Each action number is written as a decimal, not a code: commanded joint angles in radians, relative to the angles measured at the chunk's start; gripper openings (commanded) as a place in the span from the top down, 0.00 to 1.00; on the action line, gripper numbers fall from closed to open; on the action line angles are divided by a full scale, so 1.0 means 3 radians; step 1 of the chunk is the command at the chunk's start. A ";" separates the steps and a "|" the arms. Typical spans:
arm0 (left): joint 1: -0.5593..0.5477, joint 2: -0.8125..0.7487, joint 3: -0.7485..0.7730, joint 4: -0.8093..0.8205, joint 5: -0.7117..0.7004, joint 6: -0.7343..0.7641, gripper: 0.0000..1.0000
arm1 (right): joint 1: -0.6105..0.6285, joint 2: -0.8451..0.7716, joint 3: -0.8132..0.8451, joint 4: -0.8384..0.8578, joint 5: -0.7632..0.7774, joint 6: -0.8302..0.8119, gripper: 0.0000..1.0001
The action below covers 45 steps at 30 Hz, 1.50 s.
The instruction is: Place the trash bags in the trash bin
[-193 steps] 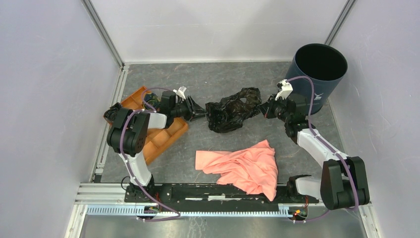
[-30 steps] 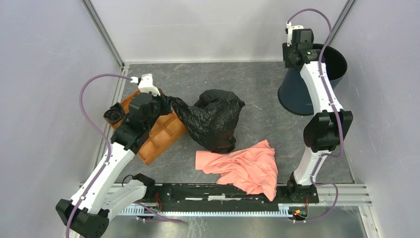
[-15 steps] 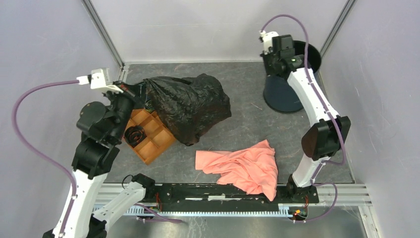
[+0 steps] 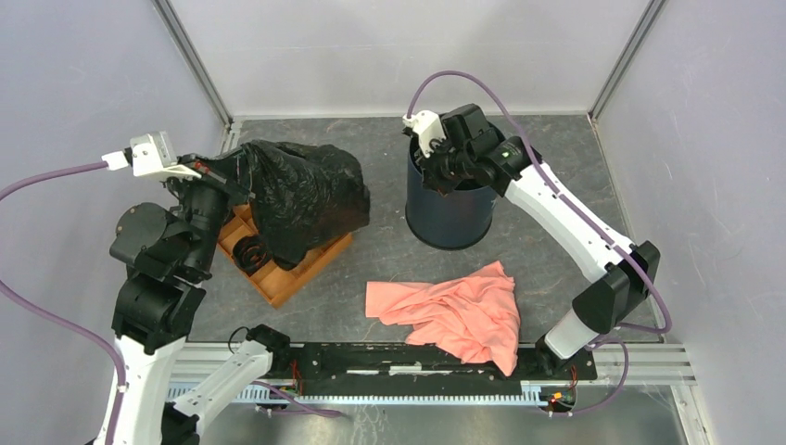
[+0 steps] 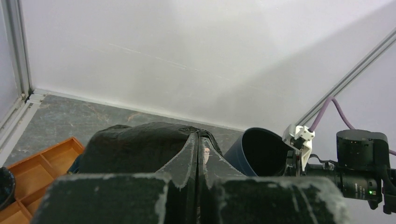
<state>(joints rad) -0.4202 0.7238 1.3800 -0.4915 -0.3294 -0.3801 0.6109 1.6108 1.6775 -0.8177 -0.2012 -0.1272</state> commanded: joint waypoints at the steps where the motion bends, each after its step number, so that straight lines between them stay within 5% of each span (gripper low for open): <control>1: 0.0025 0.0237 0.0194 0.0019 0.0181 0.0311 0.98 | 0.0142 -0.0028 0.0032 0.0247 -0.0206 0.0066 1.00; 7: 0.0024 0.0401 0.0243 0.0012 0.0229 0.0432 0.98 | 0.0342 0.0147 0.0428 0.0058 -0.0120 -0.0001 0.99; 12: 0.0025 0.0509 0.0293 0.0048 0.0398 0.0606 0.98 | 0.0488 0.0241 0.0866 -0.0217 0.0517 -0.0071 0.38; 17: 0.0021 0.0621 0.0426 0.0048 0.0492 0.0646 0.98 | 0.0549 0.0289 0.1464 -0.0204 0.1168 -0.0007 0.12; 20: 0.0023 0.0662 0.0491 0.0074 0.0578 0.0569 0.98 | 0.0596 0.0029 0.1153 0.0409 0.1024 0.0216 0.08; 26: 0.0022 0.0722 0.0491 0.0198 0.0584 0.0423 0.98 | 0.0867 -0.0597 -0.0559 0.3084 -0.0262 0.1582 0.04; 34: 0.0025 0.0896 0.0504 0.0401 0.0534 0.0369 0.98 | 0.1512 -0.0317 -0.0455 0.3391 0.0414 0.1784 0.04; 41: 0.0023 0.1067 0.0626 0.0457 0.0655 0.0273 0.98 | 0.2025 -0.0169 -0.0335 0.2965 0.2388 0.1261 0.02; 45: 0.0025 0.1065 0.0616 0.0504 0.0662 0.0234 0.98 | 0.2152 0.0038 -0.0180 0.2931 0.2846 0.1088 0.02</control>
<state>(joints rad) -0.4202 1.0515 1.5253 -0.4034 -0.1490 -0.2687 1.2251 1.5673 1.5566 0.0776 0.3801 0.2817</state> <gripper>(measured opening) 0.028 0.979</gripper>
